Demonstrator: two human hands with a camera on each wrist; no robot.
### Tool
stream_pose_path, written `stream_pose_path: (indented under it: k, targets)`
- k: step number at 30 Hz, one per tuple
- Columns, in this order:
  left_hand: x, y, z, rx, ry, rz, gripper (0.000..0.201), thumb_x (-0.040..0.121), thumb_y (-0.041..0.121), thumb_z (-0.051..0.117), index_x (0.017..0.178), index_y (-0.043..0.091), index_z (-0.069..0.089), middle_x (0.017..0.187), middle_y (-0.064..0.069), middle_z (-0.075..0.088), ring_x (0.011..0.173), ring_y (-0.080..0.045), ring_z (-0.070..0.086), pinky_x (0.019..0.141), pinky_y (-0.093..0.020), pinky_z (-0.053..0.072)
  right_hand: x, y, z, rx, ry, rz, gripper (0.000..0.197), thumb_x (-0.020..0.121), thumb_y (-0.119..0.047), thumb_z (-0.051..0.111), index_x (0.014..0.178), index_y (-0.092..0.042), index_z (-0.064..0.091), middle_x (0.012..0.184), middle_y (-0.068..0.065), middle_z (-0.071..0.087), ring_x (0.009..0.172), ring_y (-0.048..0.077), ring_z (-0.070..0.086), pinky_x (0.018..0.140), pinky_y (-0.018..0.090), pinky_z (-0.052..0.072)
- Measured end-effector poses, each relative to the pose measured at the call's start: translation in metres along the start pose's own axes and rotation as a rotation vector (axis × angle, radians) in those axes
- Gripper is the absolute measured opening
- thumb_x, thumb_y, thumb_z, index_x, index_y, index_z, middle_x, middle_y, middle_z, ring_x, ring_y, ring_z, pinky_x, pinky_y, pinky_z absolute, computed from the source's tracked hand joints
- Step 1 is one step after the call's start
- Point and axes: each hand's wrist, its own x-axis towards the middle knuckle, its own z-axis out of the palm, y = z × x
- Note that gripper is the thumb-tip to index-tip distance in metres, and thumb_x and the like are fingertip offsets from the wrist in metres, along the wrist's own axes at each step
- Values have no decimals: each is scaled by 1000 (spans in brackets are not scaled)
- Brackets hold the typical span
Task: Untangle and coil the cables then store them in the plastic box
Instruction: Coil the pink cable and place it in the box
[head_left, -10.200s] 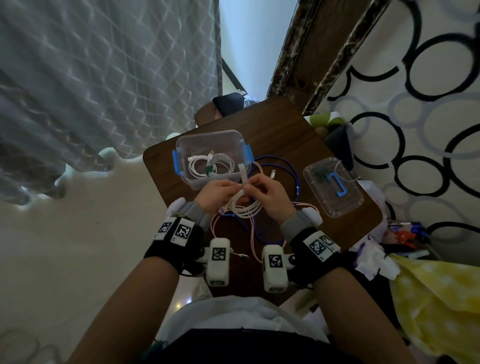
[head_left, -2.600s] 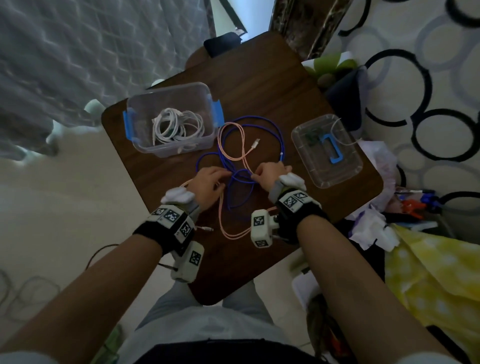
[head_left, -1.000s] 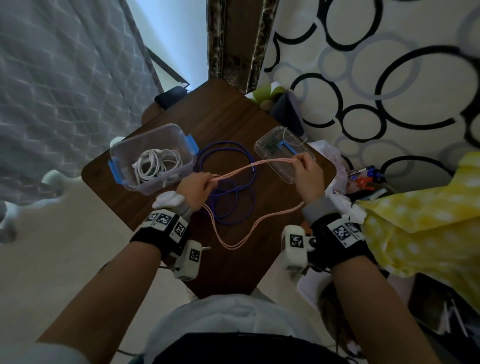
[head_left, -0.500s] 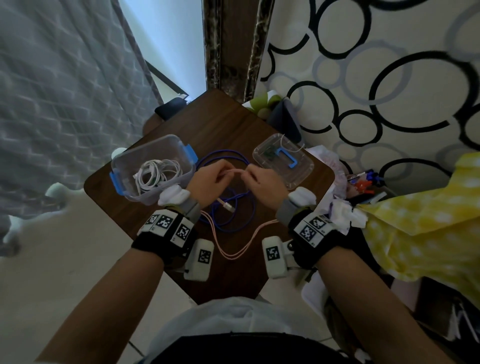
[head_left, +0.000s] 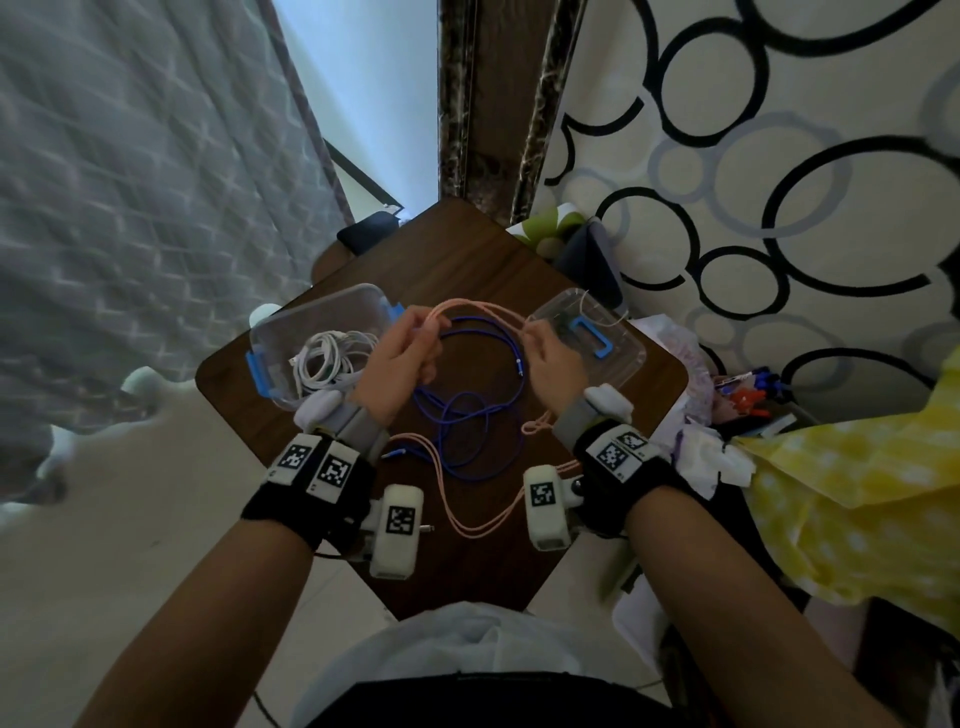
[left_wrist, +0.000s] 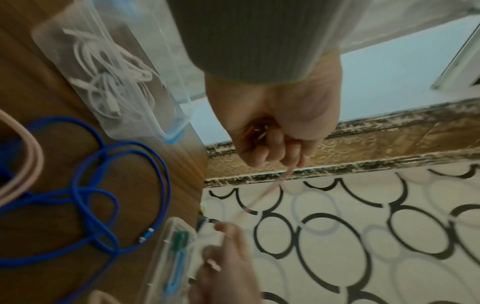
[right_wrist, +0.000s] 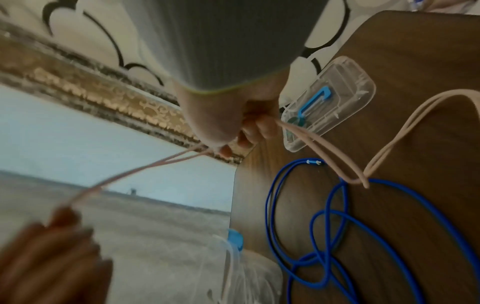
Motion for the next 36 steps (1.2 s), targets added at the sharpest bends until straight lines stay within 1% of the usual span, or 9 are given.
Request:
stream_pose_path:
  k: [5, 10, 15, 18, 21, 26, 29, 32, 36]
  targets:
    - [3, 14, 17, -260, -87, 33, 23, 100, 14, 30, 97, 9, 52, 61, 7, 48, 48, -4, 43, 48, -15, 38, -25, -16, 27, -142, -456, -141, 34, 100, -35, 33, 114, -16, 57, 99, 10, 64, 85, 25, 59, 71, 35, 44]
    - [3, 2, 10, -152, -49, 74, 22, 99, 10, 29, 119, 13, 39, 111, -2, 60, 96, -14, 66, 91, -30, 51, -46, -31, 31, -42, -635, -241, 29, 100, -26, 38, 123, -17, 54, 71, -11, 52, 65, 4, 51, 65, 22, 42]
    - [1, -21, -11, 637, -43, 275, 31, 97, 5, 32, 125, -7, 39, 119, -16, 57, 109, -18, 56, 96, -5, 35, -47, -26, 19, -80, -611, -279, 20, 97, -21, 46, 106, -10, 59, 69, -12, 48, 58, 2, 47, 56, 16, 38]
    - [-3, -33, -17, 879, -174, 239, 37, 94, 17, 32, 118, -3, 51, 113, -19, 60, 107, -30, 58, 100, -36, 42, -42, -21, 7, -111, -480, -359, 22, 96, -24, 47, 97, -7, 61, 66, -9, 48, 55, 5, 43, 53, 20, 33]
    - [-14, -29, -11, 948, -251, 25, 31, 98, 17, 34, 121, 10, 53, 100, -9, 64, 88, -21, 62, 86, -33, 48, -33, -23, -5, -161, -387, -432, 20, 95, -22, 49, 89, -7, 61, 73, 1, 55, 64, 13, 48, 60, 28, 36]
    - [-18, -6, -1, 377, -269, -346, 32, 96, 6, 30, 90, 16, 60, 50, 11, 49, 45, -3, 46, 51, -19, 45, -20, -25, -20, -139, -244, -491, 14, 93, -19, 53, 93, -7, 60, 83, -1, 52, 72, 8, 45, 62, 15, 33]
    - [-18, 3, -4, 41, -251, -382, 35, 99, 17, 30, 83, 8, 60, 43, 9, 29, 33, -4, 27, 34, -17, 35, -19, -21, -20, -56, -203, -417, 20, 97, -21, 45, 90, -8, 58, 71, -8, 49, 62, 1, 43, 57, 12, 33]
    - [-23, 6, -6, -88, -274, -321, 32, 99, 20, 32, 85, 7, 58, 46, 10, 29, 35, -3, 23, 34, -16, 26, -26, -18, -8, 27, -193, -344, 27, 101, -23, 36, 85, -12, 54, 61, -10, 42, 54, 1, 44, 53, 16, 31]
    - [-31, 8, -2, -298, -223, -304, 30, 99, 13, 28, 87, 4, 54, 48, 4, 47, 37, -6, 41, 39, -16, 40, -33, -23, 17, 69, -182, -213, 36, 101, -30, 31, 84, -8, 54, 63, -2, 46, 56, 12, 43, 57, 31, 33]
